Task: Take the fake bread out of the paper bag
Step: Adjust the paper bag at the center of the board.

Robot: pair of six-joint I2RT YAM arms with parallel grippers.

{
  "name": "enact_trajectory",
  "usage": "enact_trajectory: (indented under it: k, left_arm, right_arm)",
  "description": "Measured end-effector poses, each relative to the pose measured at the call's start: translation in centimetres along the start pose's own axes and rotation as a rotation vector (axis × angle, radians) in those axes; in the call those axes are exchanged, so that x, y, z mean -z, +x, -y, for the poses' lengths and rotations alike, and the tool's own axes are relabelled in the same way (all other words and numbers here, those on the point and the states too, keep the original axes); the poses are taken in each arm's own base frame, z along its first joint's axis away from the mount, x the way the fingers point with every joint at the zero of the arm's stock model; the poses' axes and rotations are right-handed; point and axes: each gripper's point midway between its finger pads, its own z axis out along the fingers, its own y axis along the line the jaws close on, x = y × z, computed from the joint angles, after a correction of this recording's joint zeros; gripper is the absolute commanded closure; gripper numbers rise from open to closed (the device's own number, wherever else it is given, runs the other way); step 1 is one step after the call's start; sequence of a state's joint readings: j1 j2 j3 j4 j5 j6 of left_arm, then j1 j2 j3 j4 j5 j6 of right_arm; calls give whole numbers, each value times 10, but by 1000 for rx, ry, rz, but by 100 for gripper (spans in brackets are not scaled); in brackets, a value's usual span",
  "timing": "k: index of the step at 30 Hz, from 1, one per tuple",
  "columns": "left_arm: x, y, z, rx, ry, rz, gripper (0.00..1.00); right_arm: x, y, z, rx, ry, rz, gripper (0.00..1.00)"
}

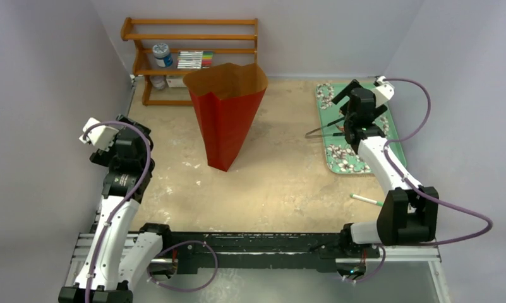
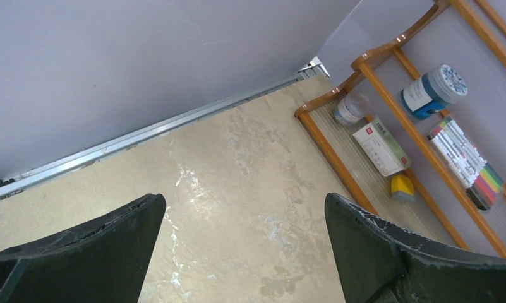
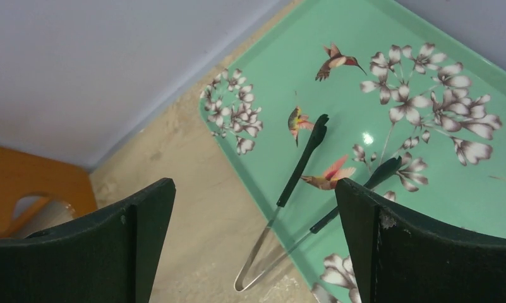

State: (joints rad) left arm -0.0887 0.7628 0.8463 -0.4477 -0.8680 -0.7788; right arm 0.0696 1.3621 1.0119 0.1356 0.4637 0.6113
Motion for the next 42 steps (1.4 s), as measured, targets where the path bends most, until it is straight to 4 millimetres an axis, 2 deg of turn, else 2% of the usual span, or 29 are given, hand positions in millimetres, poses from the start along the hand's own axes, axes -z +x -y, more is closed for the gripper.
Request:
enact_trajectory:
  k: [6,11,17,23,26,29,35,42]
  left_arm:
    - [-2,-10,15,3,6,-8,0]
    - [-8,-20,46,-16,48,-32,0]
    - [-21,-43,112,8,138,-58,0]
    - [-18,-76,172,69,269,-74,0]
    - [-15,-88,205,94,352,-100,0]
    - [-16,-79,224,85,406,-147,0]
    - [-17,-42,233,29,460,-263,0]
    - [-2,-22,260,-1,608,-367,0]
  right_arm:
    - [-7,20,-18,68,57,-34,0]
    - [-26,31,-23,66,117,-84,3]
    - [-35,50,-25,4,214,-174,8]
    - [-25,75,-13,-60,360,-270,5]
    - [-18,93,1,-73,443,-323,4]
    - [-12,108,16,-61,510,-364,4]
    - [-3,132,33,-59,556,-422,3]
    - [-4,134,31,-68,552,-431,2]
